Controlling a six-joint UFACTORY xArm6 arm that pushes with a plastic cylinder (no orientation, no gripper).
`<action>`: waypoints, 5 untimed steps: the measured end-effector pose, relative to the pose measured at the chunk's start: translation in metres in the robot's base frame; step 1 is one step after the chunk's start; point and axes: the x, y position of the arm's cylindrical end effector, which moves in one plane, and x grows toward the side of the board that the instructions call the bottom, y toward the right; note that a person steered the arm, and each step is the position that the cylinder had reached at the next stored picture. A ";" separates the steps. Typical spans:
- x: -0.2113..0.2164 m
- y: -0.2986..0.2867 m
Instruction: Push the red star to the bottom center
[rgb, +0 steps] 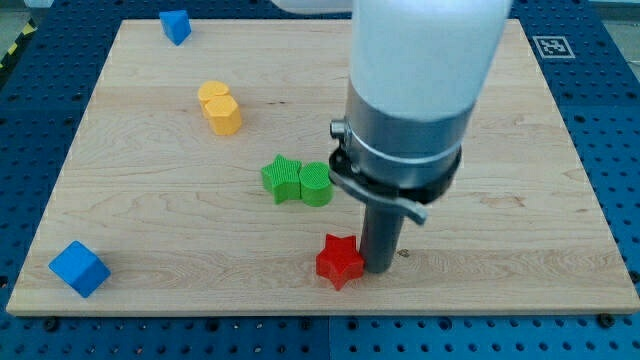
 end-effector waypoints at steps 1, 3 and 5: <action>0.003 -0.001; 0.002 -0.047; 0.010 -0.074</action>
